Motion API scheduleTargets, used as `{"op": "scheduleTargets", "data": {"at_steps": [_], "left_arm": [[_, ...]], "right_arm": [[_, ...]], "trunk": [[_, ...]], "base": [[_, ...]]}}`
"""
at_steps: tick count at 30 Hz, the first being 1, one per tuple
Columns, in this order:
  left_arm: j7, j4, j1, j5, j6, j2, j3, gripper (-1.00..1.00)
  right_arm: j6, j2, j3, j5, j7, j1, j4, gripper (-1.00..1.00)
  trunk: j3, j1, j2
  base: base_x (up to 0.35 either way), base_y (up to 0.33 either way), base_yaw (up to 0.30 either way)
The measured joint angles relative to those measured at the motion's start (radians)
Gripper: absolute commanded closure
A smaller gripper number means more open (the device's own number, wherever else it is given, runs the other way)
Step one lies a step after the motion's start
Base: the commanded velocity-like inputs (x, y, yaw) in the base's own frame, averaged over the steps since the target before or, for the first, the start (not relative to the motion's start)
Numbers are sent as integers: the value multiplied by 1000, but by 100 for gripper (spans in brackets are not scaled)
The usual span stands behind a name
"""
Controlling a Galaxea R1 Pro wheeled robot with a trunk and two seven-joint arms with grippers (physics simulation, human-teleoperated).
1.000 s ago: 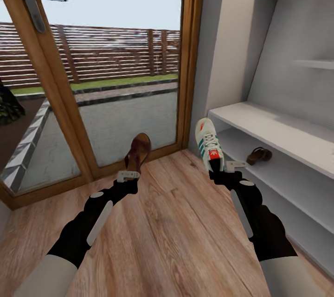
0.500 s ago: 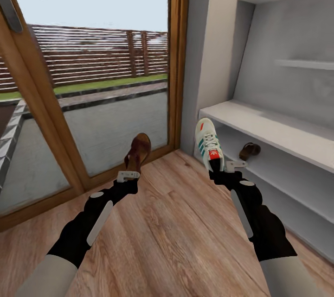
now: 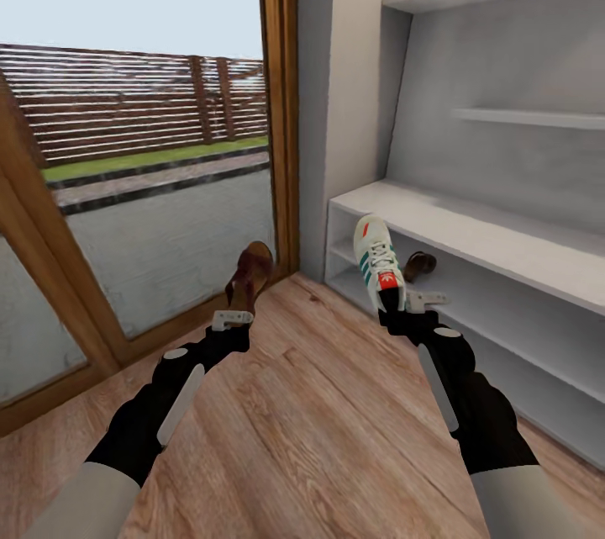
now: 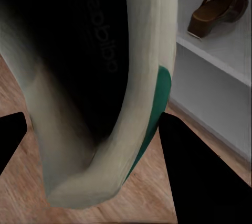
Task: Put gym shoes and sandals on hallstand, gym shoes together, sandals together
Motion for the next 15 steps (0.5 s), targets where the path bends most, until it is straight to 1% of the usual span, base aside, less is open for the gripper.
{"op": "scheduleTargets", "data": {"at_steps": [7, 10, 15], "left_arm": [[0, 0, 0, 0, 0, 0, 0, 100], [0, 0, 0, 0, 0, 0, 0, 100], [0, 0, 0, 0, 1, 0, 0, 100]], "right_arm": [[0, 0, 0, 0, 0, 0, 0, 100], [0, 0, 0, 1, 0, 0, 0, 100], [-1, 0, 0, 0, 0, 0, 0, 100]], "trunk": [[3, 0, 0], [4, 0, 0], [6, 0, 0]], "base": [[20, 19, -259], [128, 198, -260], [131, 260, -260]]}}
